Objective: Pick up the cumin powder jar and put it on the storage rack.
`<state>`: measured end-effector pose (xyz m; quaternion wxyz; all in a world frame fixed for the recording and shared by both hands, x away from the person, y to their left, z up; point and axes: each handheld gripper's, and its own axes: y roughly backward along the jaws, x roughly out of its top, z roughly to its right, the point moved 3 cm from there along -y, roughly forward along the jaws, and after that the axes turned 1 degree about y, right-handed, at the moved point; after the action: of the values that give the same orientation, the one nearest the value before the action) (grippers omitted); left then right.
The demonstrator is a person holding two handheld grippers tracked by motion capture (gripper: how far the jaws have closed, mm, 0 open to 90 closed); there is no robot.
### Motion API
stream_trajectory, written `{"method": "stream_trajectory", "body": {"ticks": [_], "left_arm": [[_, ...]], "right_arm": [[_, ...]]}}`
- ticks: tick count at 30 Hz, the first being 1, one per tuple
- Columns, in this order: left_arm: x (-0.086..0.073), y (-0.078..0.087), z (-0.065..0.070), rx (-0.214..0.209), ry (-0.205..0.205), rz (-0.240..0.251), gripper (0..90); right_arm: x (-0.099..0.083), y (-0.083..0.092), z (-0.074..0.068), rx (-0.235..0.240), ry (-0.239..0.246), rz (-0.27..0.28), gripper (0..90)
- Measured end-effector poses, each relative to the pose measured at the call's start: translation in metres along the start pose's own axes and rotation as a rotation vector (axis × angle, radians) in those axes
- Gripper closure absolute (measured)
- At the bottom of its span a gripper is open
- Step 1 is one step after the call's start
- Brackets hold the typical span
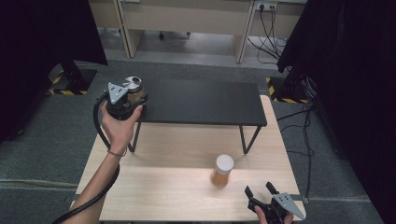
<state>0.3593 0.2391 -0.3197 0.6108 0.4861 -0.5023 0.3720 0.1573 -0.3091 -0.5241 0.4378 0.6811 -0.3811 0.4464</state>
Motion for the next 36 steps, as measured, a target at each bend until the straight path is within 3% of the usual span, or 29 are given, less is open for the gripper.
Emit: {"method": "stream_trajectory", "body": {"ticks": [14,19,23,36], "left_arm": [[-0.003,-0.002,-0.005,-0.020,0.007,0.020,29.6],[-0.007,0.000,-0.002,-0.015,0.016,0.035,13.1],[-0.010,0.004,0.002,-0.007,0.006,0.050,9.1],[-0.016,0.027,0.007,0.006,-0.045,0.095,8.2]], "right_arm": [[0.000,0.000,0.000,0.001,0.001,0.003,6.2],[0.000,0.000,0.000,0.002,-0.001,0.001,6.2],[0.000,0.000,0.001,0.002,-0.003,0.001,6.2],[0.001,0.002,0.000,0.000,0.001,0.010,6.2]]}}
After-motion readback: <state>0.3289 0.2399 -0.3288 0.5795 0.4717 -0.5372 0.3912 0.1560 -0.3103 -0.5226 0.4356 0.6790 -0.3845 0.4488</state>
